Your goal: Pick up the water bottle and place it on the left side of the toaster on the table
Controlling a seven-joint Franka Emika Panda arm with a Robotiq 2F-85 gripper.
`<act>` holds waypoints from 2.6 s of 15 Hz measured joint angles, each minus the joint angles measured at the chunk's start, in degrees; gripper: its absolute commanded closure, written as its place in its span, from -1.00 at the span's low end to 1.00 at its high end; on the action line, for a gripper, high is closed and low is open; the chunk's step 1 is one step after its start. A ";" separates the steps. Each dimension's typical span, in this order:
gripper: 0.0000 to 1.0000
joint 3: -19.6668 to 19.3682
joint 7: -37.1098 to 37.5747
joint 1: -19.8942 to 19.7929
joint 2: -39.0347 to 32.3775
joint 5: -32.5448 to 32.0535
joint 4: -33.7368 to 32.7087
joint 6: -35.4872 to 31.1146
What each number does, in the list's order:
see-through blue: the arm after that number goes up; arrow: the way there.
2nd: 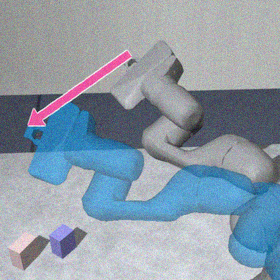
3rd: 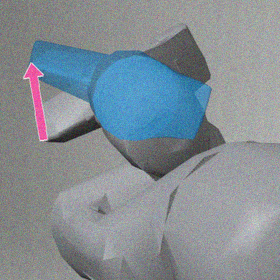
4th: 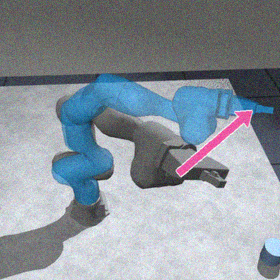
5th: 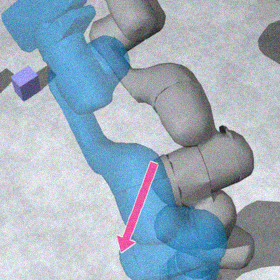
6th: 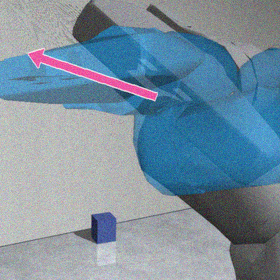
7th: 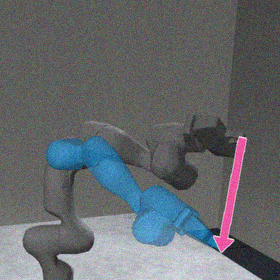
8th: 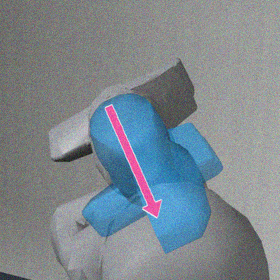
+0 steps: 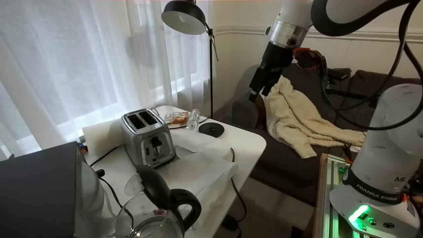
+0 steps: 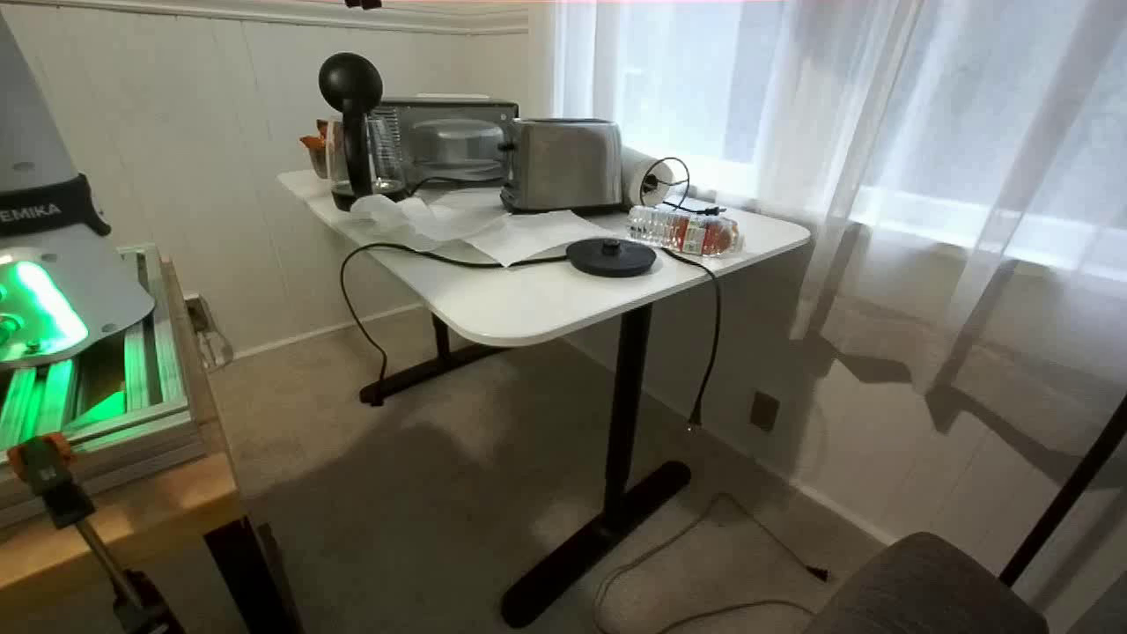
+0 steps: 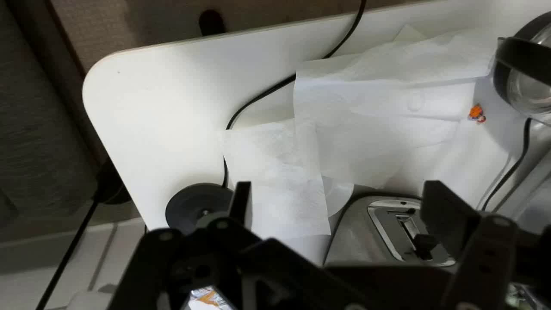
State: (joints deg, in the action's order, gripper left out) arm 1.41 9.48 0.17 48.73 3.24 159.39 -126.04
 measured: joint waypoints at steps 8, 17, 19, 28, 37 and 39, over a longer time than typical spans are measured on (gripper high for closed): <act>-1.00 0.00 0.00 0.00 -0.45 0.00 0.03 0.09; -1.00 -2.61 4.33 -3.77 -9.23 0.50 -6.35 -2.10; -1.00 -3.09 7.16 -6.35 -14.95 0.53 -9.84 -3.48; -1.00 -1.22 28.69 -10.46 -40.49 -3.37 -23.53 -20.97; -1.00 -4.28 55.56 -6.39 -56.89 -25.34 -33.89 -25.52; -1.00 -4.61 55.99 -5.72 -58.02 -25.34 -35.02 -25.42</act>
State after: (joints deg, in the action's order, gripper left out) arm -3.20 65.47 -5.54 -9.29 -22.10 124.37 -151.46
